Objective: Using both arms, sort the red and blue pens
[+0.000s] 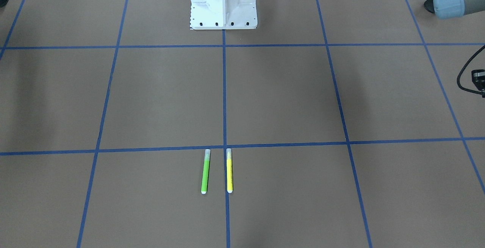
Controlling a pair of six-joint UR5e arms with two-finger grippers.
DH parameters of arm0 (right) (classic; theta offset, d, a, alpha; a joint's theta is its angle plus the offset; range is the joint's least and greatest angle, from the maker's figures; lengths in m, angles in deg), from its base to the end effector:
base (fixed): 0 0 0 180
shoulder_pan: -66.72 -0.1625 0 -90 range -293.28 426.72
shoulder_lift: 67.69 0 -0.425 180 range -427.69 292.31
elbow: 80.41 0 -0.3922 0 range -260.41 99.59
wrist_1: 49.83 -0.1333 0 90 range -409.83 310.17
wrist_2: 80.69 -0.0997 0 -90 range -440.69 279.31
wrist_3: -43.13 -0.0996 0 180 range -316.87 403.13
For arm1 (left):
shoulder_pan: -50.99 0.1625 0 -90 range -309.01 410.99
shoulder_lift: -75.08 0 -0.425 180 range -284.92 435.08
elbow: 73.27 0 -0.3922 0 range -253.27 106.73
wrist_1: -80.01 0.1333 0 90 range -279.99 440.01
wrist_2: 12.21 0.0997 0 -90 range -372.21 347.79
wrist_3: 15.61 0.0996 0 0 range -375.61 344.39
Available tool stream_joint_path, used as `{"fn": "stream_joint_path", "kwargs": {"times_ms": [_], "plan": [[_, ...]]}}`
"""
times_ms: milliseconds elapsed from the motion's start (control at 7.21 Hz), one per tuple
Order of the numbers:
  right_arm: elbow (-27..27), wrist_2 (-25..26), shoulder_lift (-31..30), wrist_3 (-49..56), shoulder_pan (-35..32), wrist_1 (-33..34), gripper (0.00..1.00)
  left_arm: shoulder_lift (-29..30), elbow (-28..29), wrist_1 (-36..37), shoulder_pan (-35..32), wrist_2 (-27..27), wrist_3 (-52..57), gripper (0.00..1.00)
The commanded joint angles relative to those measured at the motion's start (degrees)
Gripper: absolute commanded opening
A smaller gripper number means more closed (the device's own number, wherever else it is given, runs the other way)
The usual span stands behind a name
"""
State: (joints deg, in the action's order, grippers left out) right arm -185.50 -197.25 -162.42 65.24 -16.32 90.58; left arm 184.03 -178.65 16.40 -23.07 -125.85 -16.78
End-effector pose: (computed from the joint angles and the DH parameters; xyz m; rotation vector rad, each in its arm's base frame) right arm 0.0433 -0.3778 0.6479 -0.6237 -0.5327 -0.3168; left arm 0.0677 -0.5768 0.4199 0.0741 0.4291 0.2823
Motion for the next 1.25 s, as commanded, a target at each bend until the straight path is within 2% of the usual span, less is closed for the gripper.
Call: {"fn": "stream_joint_path", "kwargs": {"times_ms": [0,277,416,693,1109], "plan": [[-1.07,-0.16,-9.11,8.45,-5.71,4.25,0.00,-1.46,-3.59,0.15,-0.03,-0.08,-0.23,0.00],[-1.16,-0.08,-12.91,17.30,-10.02,13.61,0.00,-1.90,-5.70,0.15,-0.03,-0.08,-0.32,0.00],[-1.25,-0.25,-14.76,17.88,-10.39,17.50,0.00,-1.90,-6.75,0.15,-0.03,0.00,-0.41,0.00],[-0.73,-2.27,-18.89,17.53,-10.57,19.10,0.00,-1.82,-7.29,0.15,0.06,0.00,-0.41,0.00],[5.50,-4.03,-21.19,17.53,-10.57,19.29,0.00,-1.73,-8.95,0.15,0.06,0.00,-0.41,0.00]]}}
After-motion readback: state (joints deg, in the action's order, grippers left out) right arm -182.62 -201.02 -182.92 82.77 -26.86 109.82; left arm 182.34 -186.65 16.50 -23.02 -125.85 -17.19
